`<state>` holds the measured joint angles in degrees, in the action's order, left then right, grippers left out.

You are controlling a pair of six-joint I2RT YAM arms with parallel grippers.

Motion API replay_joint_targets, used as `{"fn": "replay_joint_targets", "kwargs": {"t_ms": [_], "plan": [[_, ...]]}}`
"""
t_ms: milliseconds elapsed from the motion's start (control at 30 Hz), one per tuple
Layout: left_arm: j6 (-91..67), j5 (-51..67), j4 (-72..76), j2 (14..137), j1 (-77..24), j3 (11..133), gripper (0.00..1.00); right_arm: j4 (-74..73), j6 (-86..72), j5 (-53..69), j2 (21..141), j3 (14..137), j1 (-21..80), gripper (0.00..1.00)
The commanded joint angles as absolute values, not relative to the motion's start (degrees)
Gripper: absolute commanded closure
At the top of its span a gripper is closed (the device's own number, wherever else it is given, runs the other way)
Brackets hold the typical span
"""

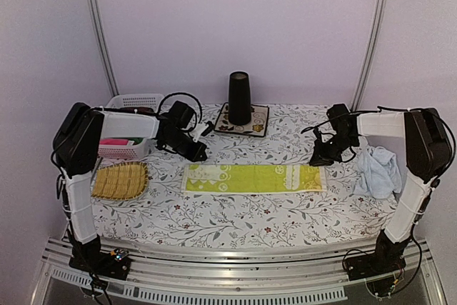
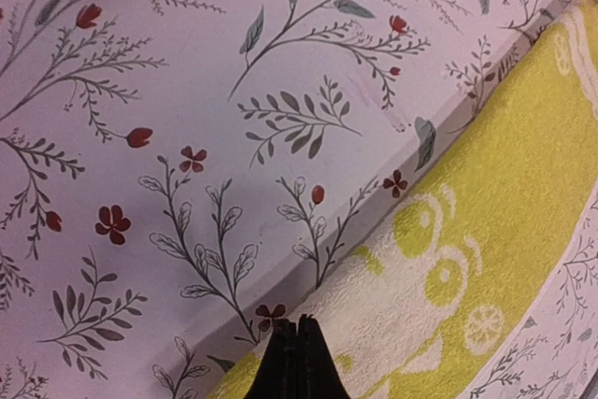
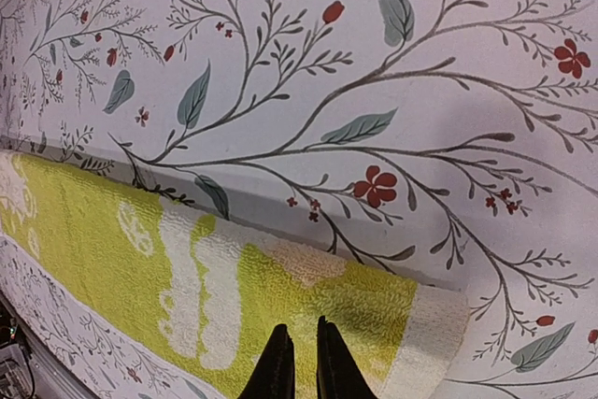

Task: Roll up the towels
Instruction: Smooth out the towel at the center of the board.

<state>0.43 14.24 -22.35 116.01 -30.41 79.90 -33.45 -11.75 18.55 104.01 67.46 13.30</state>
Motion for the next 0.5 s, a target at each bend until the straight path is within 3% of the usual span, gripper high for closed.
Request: {"fn": "replay_joint_targets", "kwargs": {"t_ms": [0,467], "plan": [[-1.92,16.12,-22.88,116.52,-29.80,79.05,1.00,-33.58,-12.56,17.75,104.68,67.72,13.18,0.88],[-1.07,7.18,-24.28,122.92,-29.88,79.80,1.00,-33.05,-12.05,10.46,110.06,68.81,13.18,0.90]]}}
